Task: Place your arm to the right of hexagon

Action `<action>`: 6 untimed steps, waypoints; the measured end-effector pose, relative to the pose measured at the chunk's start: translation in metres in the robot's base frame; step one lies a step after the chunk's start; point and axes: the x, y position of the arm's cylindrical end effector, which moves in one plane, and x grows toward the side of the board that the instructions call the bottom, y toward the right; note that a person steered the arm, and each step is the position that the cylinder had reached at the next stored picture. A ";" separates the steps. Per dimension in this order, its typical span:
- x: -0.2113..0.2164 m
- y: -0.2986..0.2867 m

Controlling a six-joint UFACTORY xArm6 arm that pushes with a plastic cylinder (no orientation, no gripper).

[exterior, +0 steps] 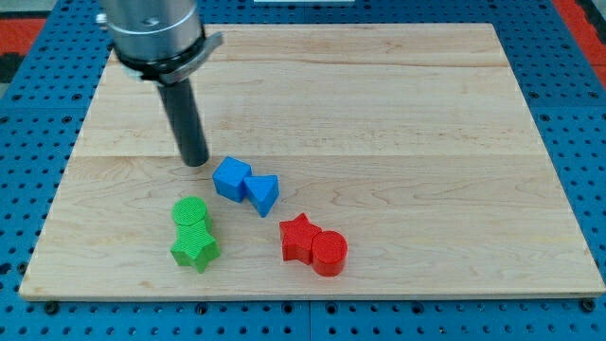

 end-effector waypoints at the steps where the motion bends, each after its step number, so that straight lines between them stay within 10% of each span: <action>1: 0.018 -0.001; 3: 0.018 0.086; 6: -0.214 0.033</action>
